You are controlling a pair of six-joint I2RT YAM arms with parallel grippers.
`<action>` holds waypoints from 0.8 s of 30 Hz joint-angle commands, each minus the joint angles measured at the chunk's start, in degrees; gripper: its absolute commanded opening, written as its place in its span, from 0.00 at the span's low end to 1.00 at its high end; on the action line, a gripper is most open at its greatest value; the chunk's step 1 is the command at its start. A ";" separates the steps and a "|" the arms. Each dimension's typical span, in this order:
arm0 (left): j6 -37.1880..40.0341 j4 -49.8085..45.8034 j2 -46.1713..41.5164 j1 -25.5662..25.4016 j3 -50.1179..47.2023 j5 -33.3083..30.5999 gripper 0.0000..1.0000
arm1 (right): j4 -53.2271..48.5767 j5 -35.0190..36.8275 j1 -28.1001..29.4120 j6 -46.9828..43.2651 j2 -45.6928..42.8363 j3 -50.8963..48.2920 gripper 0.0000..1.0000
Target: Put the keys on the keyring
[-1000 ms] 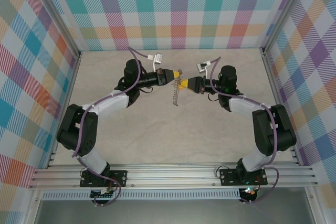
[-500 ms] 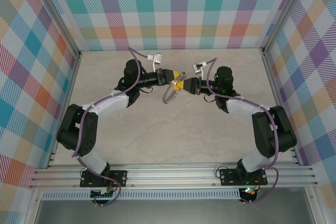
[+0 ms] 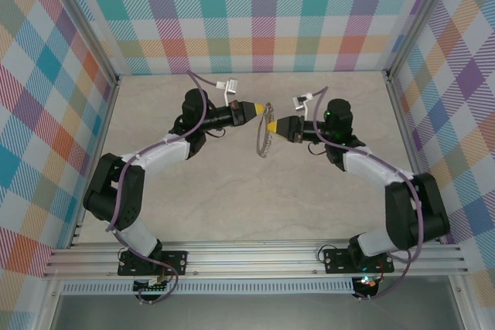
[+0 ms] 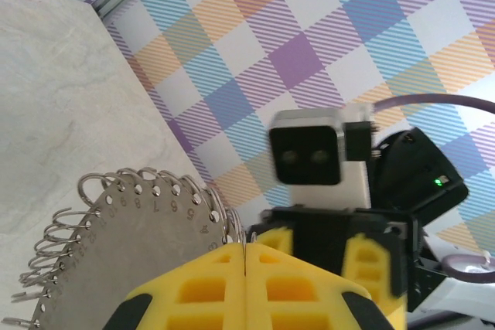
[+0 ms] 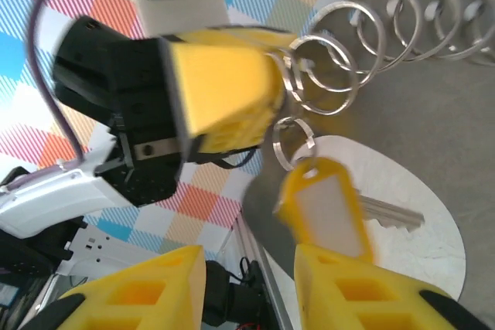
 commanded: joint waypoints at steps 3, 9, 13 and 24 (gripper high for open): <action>-5.67 9.51 -0.18 -0.14 -1.25 -1.87 0.00 | -4.80 5.46 -2.17 -2.29 -6.52 1.01 0.40; -10.95 15.52 1.54 -0.14 -1.76 -3.52 0.00 | 4.67 10.19 -2.17 3.21 -5.07 2.23 0.40; -14.01 18.97 2.40 -0.13 -2.19 -4.87 0.00 | 14.36 10.73 -2.04 7.95 -0.48 2.81 0.40; -17.32 22.83 3.61 0.00 -2.63 -6.92 0.00 | 24.55 11.75 1.71 13.08 7.89 6.95 0.31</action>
